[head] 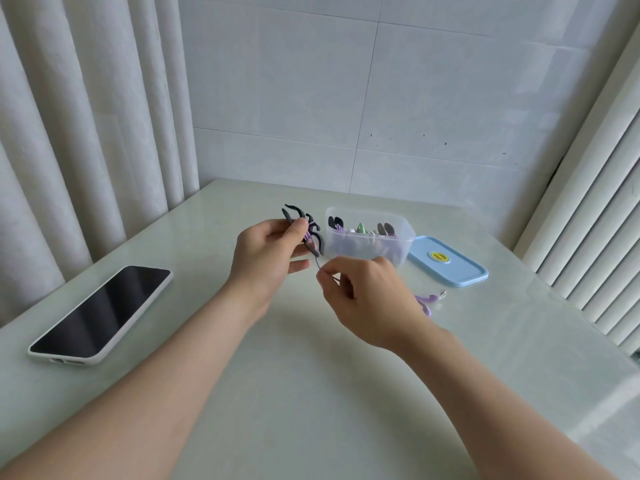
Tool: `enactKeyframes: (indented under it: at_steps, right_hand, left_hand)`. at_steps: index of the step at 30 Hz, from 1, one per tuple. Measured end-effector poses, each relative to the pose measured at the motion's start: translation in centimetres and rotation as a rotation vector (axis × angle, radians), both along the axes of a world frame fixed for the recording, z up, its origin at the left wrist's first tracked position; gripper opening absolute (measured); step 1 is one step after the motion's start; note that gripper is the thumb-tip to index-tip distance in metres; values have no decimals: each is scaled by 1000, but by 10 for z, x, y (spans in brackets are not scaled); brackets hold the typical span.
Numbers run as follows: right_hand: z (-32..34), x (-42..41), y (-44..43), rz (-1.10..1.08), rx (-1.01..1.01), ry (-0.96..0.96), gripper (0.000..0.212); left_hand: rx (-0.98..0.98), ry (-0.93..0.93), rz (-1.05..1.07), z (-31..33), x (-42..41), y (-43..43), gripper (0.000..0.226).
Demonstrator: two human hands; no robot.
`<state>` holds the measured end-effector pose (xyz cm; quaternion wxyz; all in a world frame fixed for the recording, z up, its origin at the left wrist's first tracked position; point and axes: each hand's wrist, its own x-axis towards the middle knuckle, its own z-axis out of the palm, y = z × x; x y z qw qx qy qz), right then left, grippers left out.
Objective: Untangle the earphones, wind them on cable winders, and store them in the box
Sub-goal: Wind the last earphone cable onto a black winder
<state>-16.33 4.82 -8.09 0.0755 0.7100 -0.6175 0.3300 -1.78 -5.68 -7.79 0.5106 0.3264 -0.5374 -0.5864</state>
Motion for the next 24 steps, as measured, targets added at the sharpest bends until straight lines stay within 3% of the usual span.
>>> enactKeyframes:
  at_steps: [3,7,11,17,20,24]
  right_hand:
    - [3,1,0,-34,-138,-54,19]
    - [8,-1,0,-103,-272,-66,13]
    - [13,-8,4,-150,-269,-95,14]
    - [10,-9,5,-195,23,-26,32]
    - [11,-12,2,-267,17,-87,35]
    - [14,-6,6,-102,64,-44,32]
  left_hand:
    - [-95,-154,156,-10,3,-10,24]
    - [-162,-344,119,-16,3,-9,30]
    - [78,-70,22,-12,-5,-6,25]
    - [357,260,-81,0,-2,-4,27]
    - [378,229,-83,-1,-2,-3,26]
    - [248,97,-57,-7,-5,-1,30]
